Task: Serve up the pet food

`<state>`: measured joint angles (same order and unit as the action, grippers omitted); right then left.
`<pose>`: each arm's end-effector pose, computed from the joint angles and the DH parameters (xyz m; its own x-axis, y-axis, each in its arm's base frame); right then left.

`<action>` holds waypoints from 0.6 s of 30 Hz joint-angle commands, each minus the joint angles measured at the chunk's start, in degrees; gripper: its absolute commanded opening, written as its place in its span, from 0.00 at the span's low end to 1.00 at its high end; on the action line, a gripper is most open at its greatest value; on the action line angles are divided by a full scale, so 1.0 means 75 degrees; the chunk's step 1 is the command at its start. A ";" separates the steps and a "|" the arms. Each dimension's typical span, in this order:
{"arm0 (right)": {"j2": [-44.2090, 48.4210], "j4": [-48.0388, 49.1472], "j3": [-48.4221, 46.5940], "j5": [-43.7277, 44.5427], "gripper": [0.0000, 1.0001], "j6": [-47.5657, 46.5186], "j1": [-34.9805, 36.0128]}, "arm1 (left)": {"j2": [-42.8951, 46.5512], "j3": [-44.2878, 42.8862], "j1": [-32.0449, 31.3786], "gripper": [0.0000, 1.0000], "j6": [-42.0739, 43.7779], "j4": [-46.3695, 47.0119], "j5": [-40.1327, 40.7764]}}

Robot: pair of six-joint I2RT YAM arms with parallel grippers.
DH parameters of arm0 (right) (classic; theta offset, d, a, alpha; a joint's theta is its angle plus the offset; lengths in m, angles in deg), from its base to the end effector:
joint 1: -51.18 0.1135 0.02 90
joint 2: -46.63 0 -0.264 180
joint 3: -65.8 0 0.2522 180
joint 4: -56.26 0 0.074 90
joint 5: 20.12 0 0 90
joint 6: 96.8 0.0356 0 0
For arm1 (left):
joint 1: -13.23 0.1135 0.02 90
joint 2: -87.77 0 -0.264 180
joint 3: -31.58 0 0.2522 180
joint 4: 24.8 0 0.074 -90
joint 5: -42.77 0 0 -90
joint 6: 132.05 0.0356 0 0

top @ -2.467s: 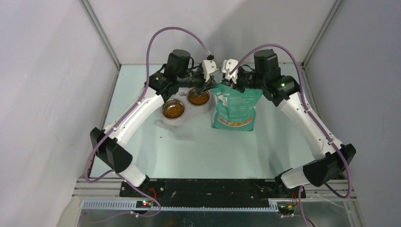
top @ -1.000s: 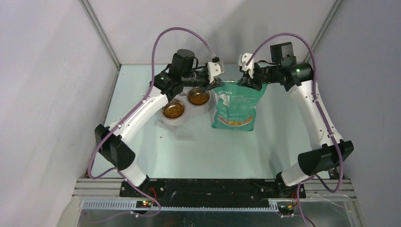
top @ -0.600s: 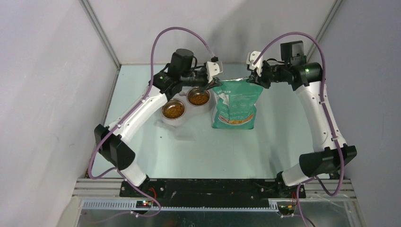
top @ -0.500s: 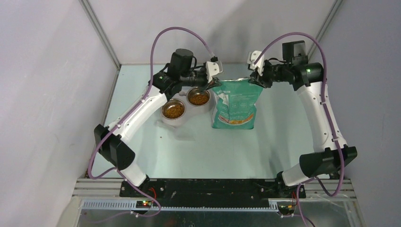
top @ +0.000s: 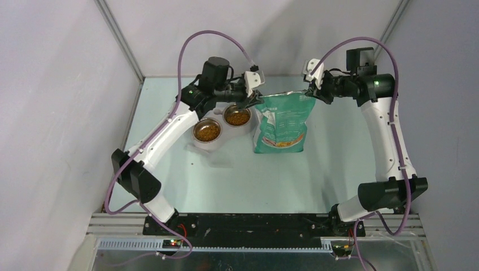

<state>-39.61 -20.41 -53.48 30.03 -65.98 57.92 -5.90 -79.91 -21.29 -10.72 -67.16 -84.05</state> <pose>0.2828 0.0564 0.4445 0.1219 -0.6495 -0.7505 -0.8706 0.2932 -0.3951 0.2930 -0.2274 0.4116 0.1771 0.3834 -0.9065 0.9491 0.1771 0.2604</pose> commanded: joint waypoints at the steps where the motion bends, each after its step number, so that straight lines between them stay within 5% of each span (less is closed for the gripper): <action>1: 0.0017 0.0286 -0.0499 0.0611 0.00 -0.0097 -0.0407 | 0.0292 -0.0183 0.0177 0.35 -0.0431 0.0402 -0.0055; 11: 0.0039 0.0322 -0.0439 0.0568 0.00 0.0131 -0.0389 | -0.0497 -0.0910 -0.0596 0.42 -0.1059 0.1365 0.0640; 18: 0.0118 0.0402 -0.0376 0.0577 0.00 0.0148 -0.0407 | -0.0638 -0.0946 -0.0833 0.24 -0.0759 0.1212 0.0932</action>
<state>-39.96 -21.31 -53.78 30.68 -64.99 56.37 -10.77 -84.96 -27.23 -17.13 -59.34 -79.41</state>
